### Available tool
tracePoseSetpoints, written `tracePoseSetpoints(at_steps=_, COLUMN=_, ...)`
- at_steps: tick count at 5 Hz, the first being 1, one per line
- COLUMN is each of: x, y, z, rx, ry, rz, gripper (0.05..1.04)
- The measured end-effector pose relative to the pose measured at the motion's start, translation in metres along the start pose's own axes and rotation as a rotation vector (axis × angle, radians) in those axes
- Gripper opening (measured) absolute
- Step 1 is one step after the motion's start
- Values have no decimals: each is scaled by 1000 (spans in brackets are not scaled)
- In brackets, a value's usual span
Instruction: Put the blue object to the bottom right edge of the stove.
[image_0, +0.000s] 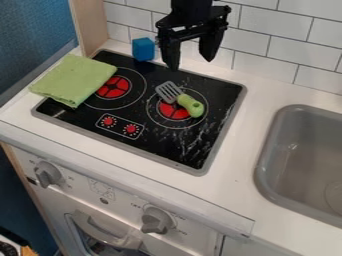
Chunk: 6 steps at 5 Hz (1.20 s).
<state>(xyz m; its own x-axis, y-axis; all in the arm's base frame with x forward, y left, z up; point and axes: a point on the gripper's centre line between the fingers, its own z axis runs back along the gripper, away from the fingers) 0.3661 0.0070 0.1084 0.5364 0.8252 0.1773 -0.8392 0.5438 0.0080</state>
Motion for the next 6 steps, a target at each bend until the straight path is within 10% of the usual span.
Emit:
tracePoseSetpoints(at_steps=2, x=5, y=6, z=-23, rx=13, ry=3, rz=-34, gripper=1001)
tracePoseSetpoints(at_steps=6, x=85, y=18, z=-59, rx=-29, ry=-282, rz=-417, gripper=1001)
